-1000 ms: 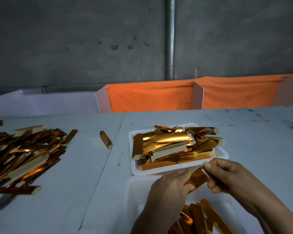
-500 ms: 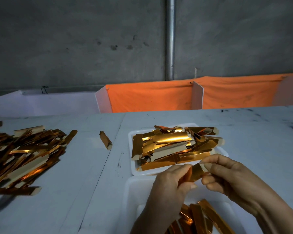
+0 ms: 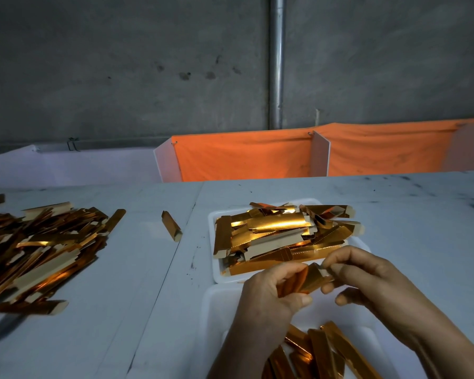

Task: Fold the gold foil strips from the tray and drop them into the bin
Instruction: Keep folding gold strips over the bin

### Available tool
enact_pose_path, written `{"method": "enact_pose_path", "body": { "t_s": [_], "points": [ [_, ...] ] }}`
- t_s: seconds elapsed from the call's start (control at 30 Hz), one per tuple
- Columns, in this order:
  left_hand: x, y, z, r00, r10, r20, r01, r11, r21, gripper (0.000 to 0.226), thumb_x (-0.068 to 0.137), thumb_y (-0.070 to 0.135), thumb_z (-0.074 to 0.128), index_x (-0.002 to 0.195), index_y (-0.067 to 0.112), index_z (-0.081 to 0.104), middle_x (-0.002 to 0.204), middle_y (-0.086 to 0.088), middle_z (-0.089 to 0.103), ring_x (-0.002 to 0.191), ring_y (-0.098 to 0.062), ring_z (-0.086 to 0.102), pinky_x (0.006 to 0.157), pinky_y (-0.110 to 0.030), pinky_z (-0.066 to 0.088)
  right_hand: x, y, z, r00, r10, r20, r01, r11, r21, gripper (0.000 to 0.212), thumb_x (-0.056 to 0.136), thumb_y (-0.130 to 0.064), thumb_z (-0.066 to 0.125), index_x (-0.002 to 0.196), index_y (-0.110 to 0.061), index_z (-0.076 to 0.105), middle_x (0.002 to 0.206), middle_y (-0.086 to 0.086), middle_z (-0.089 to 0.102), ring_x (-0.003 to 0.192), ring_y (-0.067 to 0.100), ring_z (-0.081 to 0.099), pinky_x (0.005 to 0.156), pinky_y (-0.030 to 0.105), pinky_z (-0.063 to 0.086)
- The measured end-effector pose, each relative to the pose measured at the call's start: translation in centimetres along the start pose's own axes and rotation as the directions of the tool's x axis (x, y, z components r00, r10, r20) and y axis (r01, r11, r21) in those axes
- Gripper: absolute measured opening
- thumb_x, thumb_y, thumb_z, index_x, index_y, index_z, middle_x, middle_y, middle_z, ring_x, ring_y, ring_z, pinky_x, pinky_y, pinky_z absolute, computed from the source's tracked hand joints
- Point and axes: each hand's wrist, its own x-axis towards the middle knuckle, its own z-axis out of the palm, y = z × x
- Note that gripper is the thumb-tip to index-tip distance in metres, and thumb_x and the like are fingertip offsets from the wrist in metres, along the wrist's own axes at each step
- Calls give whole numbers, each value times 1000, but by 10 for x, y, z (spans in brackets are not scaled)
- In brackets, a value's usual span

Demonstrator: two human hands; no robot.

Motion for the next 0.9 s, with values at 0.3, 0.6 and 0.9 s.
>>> {"method": "enact_pose_path", "body": {
  "t_s": [0.3, 0.6, 0.9],
  "points": [
    [-2, 1, -4, 999, 25, 34, -25, 1000, 9, 48, 86, 23, 67, 127, 43, 52, 126, 21, 50, 119, -7, 44, 91, -19, 41, 0, 0, 2, 996, 30, 88, -26, 998, -50, 11, 91, -5, 56, 96, -7, 66, 76, 13, 69, 69, 16, 66, 61, 23, 54],
    [-2, 0, -5, 996, 75, 54, -77, 996, 36, 48, 85, 24, 68, 124, 46, 52, 114, 33, 46, 113, -2, 43, 90, -17, 42, 0, 2, 3, 994, 28, 106, -26, 1000, -18, 5, 92, -3, 55, 90, -4, 59, 61, 14, 59, 53, 17, 56, 52, 20, 47],
    [-4, 3, -4, 994, 108, 34, -112, 985, 130, 48, 87, 28, 66, 128, 46, 49, 96, 49, 30, 93, 16, 37, 72, -2, 34, 4, 6, 3, 992, 76, 102, -95, 974, 203, 25, 99, -10, 39, 91, 2, 60, 63, 13, 52, 49, 18, 49, 46, 24, 44]
  ]
}}
